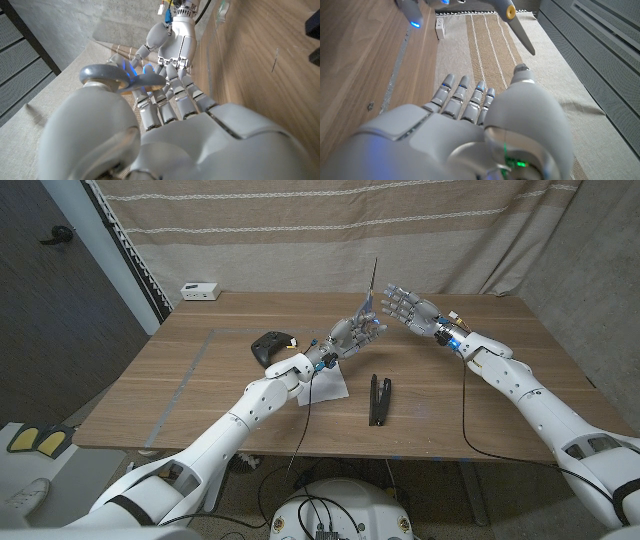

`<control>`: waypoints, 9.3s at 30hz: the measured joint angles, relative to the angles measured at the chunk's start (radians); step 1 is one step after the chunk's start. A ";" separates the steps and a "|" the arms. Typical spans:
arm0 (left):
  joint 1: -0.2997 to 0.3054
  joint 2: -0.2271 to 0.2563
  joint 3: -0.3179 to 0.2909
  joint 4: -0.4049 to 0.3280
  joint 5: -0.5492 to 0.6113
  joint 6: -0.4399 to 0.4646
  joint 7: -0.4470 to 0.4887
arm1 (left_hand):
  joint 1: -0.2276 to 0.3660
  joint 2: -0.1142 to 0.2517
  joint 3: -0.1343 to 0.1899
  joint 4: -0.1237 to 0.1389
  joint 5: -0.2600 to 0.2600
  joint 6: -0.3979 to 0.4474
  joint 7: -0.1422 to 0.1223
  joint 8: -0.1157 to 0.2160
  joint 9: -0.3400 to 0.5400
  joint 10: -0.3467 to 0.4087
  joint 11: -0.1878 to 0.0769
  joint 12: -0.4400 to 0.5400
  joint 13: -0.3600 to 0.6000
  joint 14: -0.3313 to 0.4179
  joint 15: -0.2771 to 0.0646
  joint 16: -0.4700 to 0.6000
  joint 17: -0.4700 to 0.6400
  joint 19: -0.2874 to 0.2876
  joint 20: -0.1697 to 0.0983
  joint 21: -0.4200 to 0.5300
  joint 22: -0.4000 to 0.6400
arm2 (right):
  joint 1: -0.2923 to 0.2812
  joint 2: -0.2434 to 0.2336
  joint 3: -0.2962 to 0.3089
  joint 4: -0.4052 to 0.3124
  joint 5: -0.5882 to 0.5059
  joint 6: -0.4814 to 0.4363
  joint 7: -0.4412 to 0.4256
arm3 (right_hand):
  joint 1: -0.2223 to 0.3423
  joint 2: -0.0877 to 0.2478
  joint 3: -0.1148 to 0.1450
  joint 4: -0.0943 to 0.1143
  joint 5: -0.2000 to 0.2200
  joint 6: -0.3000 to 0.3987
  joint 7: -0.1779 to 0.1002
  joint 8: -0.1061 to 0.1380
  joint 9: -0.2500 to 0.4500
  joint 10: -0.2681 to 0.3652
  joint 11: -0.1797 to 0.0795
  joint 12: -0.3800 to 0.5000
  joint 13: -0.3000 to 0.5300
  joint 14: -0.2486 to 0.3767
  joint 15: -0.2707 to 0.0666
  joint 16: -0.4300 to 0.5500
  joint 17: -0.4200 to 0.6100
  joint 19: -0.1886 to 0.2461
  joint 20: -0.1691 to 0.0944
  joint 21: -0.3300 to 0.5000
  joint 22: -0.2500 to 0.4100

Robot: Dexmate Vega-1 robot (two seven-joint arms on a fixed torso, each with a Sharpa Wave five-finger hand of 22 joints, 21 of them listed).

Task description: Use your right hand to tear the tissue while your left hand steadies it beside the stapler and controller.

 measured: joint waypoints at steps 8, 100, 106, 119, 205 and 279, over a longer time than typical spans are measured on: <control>0.028 0.030 -0.010 -0.053 -0.002 -0.011 0.041 | 0.011 -0.013 0.005 0.005 0.000 -0.005 -0.002 0.007 0.000 0.005 0.005 -0.004 -0.006 0.011 0.000 0.008 0.003 0.000 0.000 0.006 0.000 | 0.006 0.005 0.000 0.009 -0.003 -0.003 0.000 | 0.000 0.000 0.000 0.000 0.000 0.000 0.000 0.000 -0.001 -0.004 0.004 0.000 -0.001 0.000 0.000 0.000 -0.005 0.000 0.000 0.000 0.000; 0.379 0.337 -0.175 -0.579 -0.065 0.027 0.562 | -0.132 -0.181 -0.248 0.020 0.020 0.202 0.093 0.088 -0.032 0.218 0.013 0.042 -0.085 0.146 -0.018 0.074 0.139 0.020 0.002 0.096 0.080 | 0.065 0.002 -0.022 0.110 -0.043 -0.064 0.020 | -0.008 0.008 0.001 -0.016 0.022 -0.023 0.002 0.016 -0.010 -0.016 -0.009 0.023 -0.010 -0.023 0.002 0.007 -0.028 0.011 0.003 -0.044 0.004; 0.398 0.348 -0.188 -0.593 -0.060 0.021 0.586 | -0.174 -0.181 -0.298 0.016 0.028 0.194 0.113 0.083 -0.042 0.216 0.011 0.038 -0.087 0.146 -0.018 0.070 0.132 0.020 0.001 0.096 0.076 | 0.070 0.004 -0.024 0.117 -0.045 -0.067 0.021 | -0.008 0.008 0.001 -0.016 0.022 -0.023 0.002 0.016 -0.015 -0.016 -0.009 0.023 -0.010 -0.023 0.002 0.007 -0.028 0.011 0.003 -0.048 0.004; 0.444 0.380 -0.226 -0.632 -0.037 0.010 0.640 | -0.290 -0.181 -0.492 0.012 0.071 0.248 0.174 0.068 -0.067 0.235 -0.002 0.027 -0.098 0.159 -0.020 0.062 0.112 0.045 0.002 0.088 0.057 | 0.088 0.015 -0.028 0.147 -0.050 -0.070 0.033 | -0.008 0.008 0.001 -0.016 0.022 -0.023 0.002 0.016 -0.015 -0.018 -0.007 0.023 -0.015 -0.023 0.002 0.007 -0.032 0.011 0.003 -0.054 0.004; 0.513 0.424 -0.278 -0.742 0.222 0.136 0.900 | -0.346 -0.140 -0.960 0.051 0.140 -0.070 0.063 0.402 0.360 0.189 0.012 -0.057 -0.044 0.194 -0.027 0.081 0.090 0.104 0.083 0.065 0.021 | 0.077 -0.033 -0.036 0.099 -0.092 -0.069 0.002 | -0.038 0.012 -0.008 -0.025 0.033 -0.073 0.016 0.016 -0.024 -0.071 -0.011 0.029 -0.024 -0.063 0.005 0.015 -0.064 0.007 0.029 -0.114 0.004; 0.702 0.583 -0.531 -1.000 0.019 0.448 0.941 | -0.441 -0.156 -0.955 0.049 0.105 -0.151 0.052 0.442 0.360 0.161 0.027 -0.081 -0.093 0.148 -0.016 0.062 0.070 0.088 0.102 0.029 -0.007 | 0.056 -0.176 -0.237 -0.206 -0.483 -0.016 -0.256 | -0.025 0.020 0.005 -0.070 0.060 -0.044 -0.019 0.042 -0.033 0.013 -0.051 0.111 -0.017 -0.125 0.007 0.015 -0.106 -0.028 0.040 -0.221 0.008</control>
